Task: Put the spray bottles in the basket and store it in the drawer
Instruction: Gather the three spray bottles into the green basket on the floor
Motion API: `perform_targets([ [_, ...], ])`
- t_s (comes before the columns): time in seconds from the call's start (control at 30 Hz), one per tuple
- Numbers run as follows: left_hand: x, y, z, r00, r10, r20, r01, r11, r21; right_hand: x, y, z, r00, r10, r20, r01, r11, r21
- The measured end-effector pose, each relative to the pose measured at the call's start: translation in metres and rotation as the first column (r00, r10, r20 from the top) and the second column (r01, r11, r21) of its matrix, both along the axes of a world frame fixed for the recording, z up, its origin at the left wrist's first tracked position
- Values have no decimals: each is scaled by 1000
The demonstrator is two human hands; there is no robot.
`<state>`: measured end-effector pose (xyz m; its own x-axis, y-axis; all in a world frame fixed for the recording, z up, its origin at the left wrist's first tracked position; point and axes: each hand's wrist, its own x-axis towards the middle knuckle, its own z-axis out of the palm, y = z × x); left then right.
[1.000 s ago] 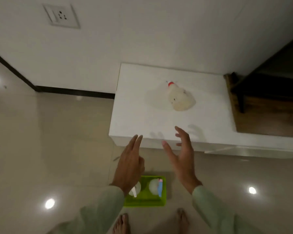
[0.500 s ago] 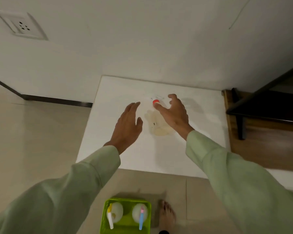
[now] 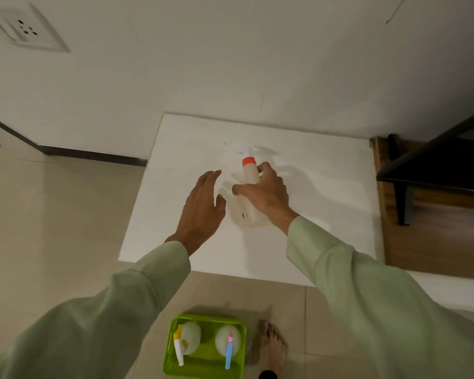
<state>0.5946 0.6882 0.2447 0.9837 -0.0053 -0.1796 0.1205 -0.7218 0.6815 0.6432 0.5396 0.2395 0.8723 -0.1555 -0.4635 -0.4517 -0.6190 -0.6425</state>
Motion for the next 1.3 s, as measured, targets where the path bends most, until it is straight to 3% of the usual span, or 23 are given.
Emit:
perform_targets([
  [0.27, -105, 50, 11, 998, -58, 25, 60, 994, -89, -125, 34, 34, 960, -204, 193, 183, 975, 123],
  [0.5, -216, 111, 4, 992, -127, -13, 125, 988, -90, -261, 69, 8, 927, -333, 171, 269, 911, 312],
  [0.73, -286, 122, -51, 983, -142, -115, 136, 989, -59, -365, 86, -70, 917, -381, 121, 326, 887, 328],
  [0.93, -316, 115, -124, 978, -142, -153, 141, 990, -20, -421, 108, -161, 842, -535, 65, 502, 823, 265],
  [1.3, -343, 127, -238, 988, -99, -116, 103, 994, 29, -461, 151, -316, 811, -498, 306, 494, 864, 97],
])
